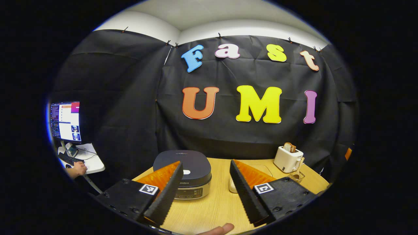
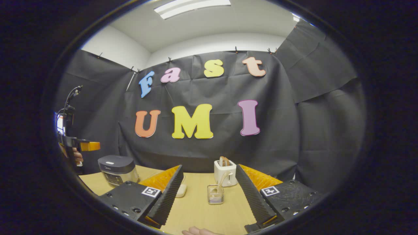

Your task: Close the left gripper, press the button to open the rice cooker; take a wooden spoon from the chopstick holder with the right hand, scoop a spoonful of rice and pour it into the rice cooker, then put the wooden spoon back into the chopstick holder.

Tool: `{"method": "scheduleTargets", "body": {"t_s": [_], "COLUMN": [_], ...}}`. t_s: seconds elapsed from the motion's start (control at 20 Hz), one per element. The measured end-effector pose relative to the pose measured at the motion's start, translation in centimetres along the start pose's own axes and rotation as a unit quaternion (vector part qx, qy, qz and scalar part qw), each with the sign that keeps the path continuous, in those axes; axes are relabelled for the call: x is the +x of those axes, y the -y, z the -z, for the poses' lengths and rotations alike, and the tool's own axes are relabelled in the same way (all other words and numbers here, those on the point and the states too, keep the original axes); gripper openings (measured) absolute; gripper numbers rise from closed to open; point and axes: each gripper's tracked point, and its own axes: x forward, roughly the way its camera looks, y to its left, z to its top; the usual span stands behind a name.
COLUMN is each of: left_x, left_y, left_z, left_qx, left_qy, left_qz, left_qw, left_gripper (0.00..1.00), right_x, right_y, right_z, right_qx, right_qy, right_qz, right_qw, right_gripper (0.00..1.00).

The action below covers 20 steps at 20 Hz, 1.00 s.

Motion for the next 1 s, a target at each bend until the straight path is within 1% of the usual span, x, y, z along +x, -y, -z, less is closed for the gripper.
{"method": "scheduleTargets", "body": {"t_s": [0.05, 0.1, 0.15, 0.25, 0.3, 0.35, 0.4, 0.45, 0.5, 0.65, 0.75, 0.85, 0.9, 1.0], "left_x": [0.6, 1.1, 1.6, 2.8, 3.5, 4.1, 4.7, 5.5, 6.2, 8.2, 9.4, 10.7, 11.2, 12.2], "left_y": [-0.1, -0.6, -0.9, -2.1, -2.6, -2.9, -3.5, -4.4, -4.8, -5.2, -5.8, -6.2, -6.0, -6.1], "left_z": [0.1, 0.2, 0.3, 0.6, 1.0, 1.6, 1.9, 2.5, 3.0, 5.0, 6.2, 7.4, 8.0, 9.3], "left_qx": [-0.005, -0.008, -0.012, -0.031, -0.048, -0.063, -0.070, -0.068, -0.061, -0.054, -0.050, -0.055, -0.059, -0.063], "left_qy": [-0.007, -0.012, -0.019, -0.031, -0.046, -0.061, -0.072, -0.082, -0.090, -0.130, -0.152, -0.172, -0.182, -0.199], "left_qz": [0.004, 0.005, 0.004, -0.006, -0.011, -0.011, -0.019, -0.032, -0.030, -0.023, -0.027, -0.032, -0.028, -0.033], "left_qw": [1.000, 1.000, 1.000, 0.999, 0.998, 0.996, 0.995, 0.994, 0.994, 0.990, 0.987, 0.983, 0.981, 0.977], "left_gripper": [0.82, 0.69, 0.65, 0.52, 0.34, 0.29, 0.16, 0.09, 0.03, 0.03, 0.02, 0.03, 0.03, 0.02], "right_x": [0.2, 0.5, 0.7, 1.2, 1.7, 2.0, 2.4, 2.8, 3.2, 4.6, 5.5, 6.3, 6.6, 7.2], "right_y": [0.1, 0.1, 0.1, 0.2, 0.4, 0.5, 0.6, 0.6, 0.5, 0.5, 0.7, 0.8, 0.8, 0.5], "right_z": [0.0, 0.3, 0.5, 0.9, 1.1, 1.3, 1.5, 1.6, 1.9, 2.6, 3.2, 4.0, 4.4, 5.1], "right_qx": [0.002, 0.005, 0.007, 0.006, 0.004, 0.002, 0.002, 0.002, 0.001, -0.006, -0.008, -0.003, 0.001, 0.006], "right_qy": [0.002, 0.001, -0.002, -0.006, -0.010, -0.013, -0.014, -0.016, -0.018, -0.027, -0.035, -0.041, -0.044, -0.050], "right_qz": [-0.002, -0.004, -0.008, -0.015, -0.014, -0.013, -0.013, -0.015, -0.017, -0.019, -0.013, -0.012, -0.012, -0.020], "right_qw": [1.000, 1.000, 1.000, 1.000, 1.000, 1.000, 1.000, 1.000, 1.000, 0.999, 0.999, 0.999, 0.999, 0.999], "right_gripper": [0.95, 0.96, 0.96, 0.95, 0.96, 0.95, 0.92, 0.93, 0.96, 0.96, 0.96, 0.95, 0.95, 0.95]}}
